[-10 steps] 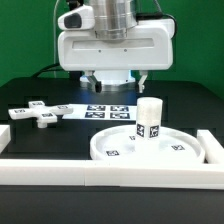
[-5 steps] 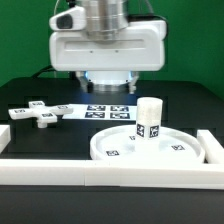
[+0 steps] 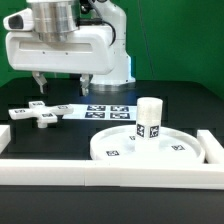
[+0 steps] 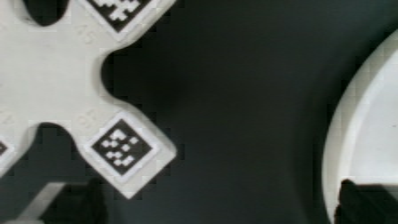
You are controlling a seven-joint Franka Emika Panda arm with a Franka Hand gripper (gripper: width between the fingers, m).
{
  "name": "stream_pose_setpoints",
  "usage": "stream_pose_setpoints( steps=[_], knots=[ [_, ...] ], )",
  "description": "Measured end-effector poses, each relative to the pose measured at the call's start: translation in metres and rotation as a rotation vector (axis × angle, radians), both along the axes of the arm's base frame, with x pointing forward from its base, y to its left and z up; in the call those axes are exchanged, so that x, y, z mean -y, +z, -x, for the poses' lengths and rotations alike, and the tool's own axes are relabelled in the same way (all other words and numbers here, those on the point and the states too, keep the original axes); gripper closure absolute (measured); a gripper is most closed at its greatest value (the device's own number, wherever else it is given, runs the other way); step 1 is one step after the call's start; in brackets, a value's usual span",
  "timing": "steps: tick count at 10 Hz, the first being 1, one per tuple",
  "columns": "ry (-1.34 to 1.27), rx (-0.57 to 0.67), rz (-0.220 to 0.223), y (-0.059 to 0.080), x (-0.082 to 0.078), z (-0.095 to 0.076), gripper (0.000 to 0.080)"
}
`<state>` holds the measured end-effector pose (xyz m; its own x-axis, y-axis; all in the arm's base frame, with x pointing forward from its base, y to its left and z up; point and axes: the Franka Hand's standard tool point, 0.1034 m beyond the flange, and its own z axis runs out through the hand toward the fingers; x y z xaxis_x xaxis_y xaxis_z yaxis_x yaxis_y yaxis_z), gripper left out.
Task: Assemble round table
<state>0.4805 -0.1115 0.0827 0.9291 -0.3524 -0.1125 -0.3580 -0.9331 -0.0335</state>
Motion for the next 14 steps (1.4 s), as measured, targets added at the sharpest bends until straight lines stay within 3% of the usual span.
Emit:
stream_pose_setpoints(
  steps=[2,3,4,7,8,11,14],
  knots=[
    [-0.004,0.001,0.002,0.0,0.003,0.0,0.015],
    [-0.024,0.016,0.016,0.001,0.015,0.0,0.015],
    [-0.05,0.069,0.054,-0.001,0.03,0.005,0.015],
    [-0.027,0.169,0.137,-0.015,0.038,0.031,0.015],
    [-0.03,0.135,0.116,-0.017,0.035,0.035,0.015],
    [-0.029,0.139,0.12,-0.018,0.036,0.033,0.015],
    [0.017,0.138,0.148,-0.032,0.059,0.05,0.015]
  ],
)
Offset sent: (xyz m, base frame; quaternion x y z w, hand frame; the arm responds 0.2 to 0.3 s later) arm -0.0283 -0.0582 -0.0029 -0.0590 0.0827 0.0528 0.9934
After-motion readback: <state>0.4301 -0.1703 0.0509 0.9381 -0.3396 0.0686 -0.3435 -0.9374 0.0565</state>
